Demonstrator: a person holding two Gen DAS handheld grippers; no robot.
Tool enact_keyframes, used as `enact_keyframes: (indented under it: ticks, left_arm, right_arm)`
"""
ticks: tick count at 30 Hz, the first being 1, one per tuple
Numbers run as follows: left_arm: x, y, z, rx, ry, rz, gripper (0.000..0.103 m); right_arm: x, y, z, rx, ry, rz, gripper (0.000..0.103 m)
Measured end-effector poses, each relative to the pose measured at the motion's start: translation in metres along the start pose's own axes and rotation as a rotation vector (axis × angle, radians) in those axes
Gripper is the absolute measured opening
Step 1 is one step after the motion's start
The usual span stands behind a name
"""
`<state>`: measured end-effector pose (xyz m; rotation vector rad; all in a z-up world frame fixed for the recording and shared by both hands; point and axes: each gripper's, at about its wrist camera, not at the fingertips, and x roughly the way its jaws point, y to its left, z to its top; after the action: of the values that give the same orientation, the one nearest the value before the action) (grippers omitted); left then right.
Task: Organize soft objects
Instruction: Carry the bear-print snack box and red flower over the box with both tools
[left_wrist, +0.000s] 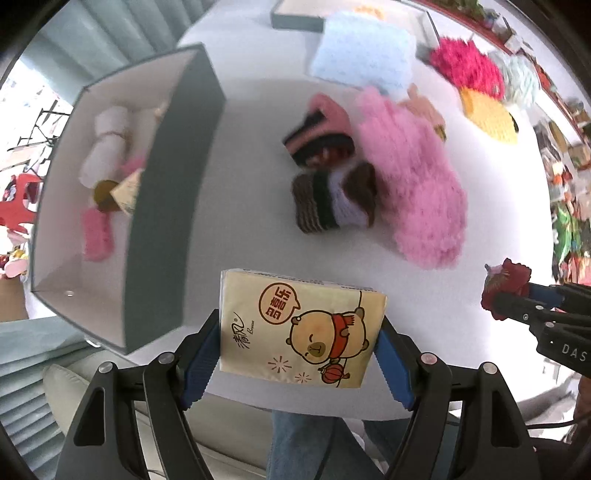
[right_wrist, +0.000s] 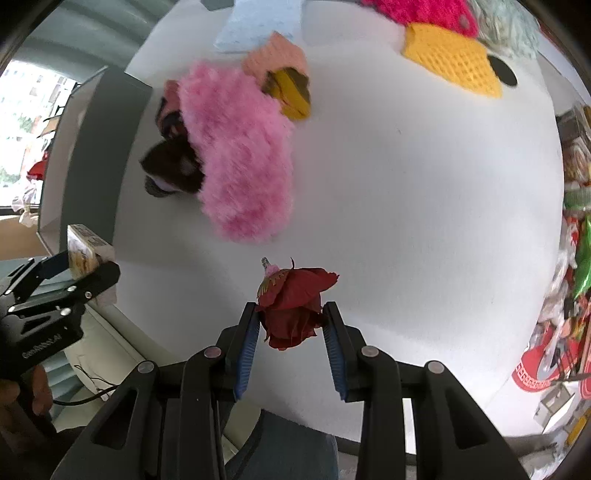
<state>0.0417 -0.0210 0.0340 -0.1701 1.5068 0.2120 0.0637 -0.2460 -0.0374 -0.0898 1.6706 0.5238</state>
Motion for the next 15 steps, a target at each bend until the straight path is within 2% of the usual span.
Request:
enact_keyframes:
  ticks: [1,3,4,12,15]
  left_arm:
    - [-0.003,0.004,-0.002,-0.007,-0.008,0.003,0.078]
    - [0.002,0.001,-0.045,-0.019,-0.026,0.009,0.078]
    - [0.002,0.003,-0.050,-0.023,-0.034,0.012,0.078]
    - [-0.024,0.043,-0.062,-0.037,-0.095,0.017,0.078]
    - [-0.031,0.057,-0.056,-0.024,-0.118,0.021,0.078]
  right_arm:
    - [-0.003,0.005,0.004,-0.007,-0.009,0.002,0.038]
    - [-0.015,0.003,0.007,-0.017,-0.024,0.009,0.038]
    - [-0.017,0.008,0.011,-0.020,-0.034,0.014,0.038]
    - [-0.036,0.036,0.035,-0.036,-0.088,0.040,0.038]
    - [-0.033,0.038,0.029,-0.024,-0.101,0.038,0.038]
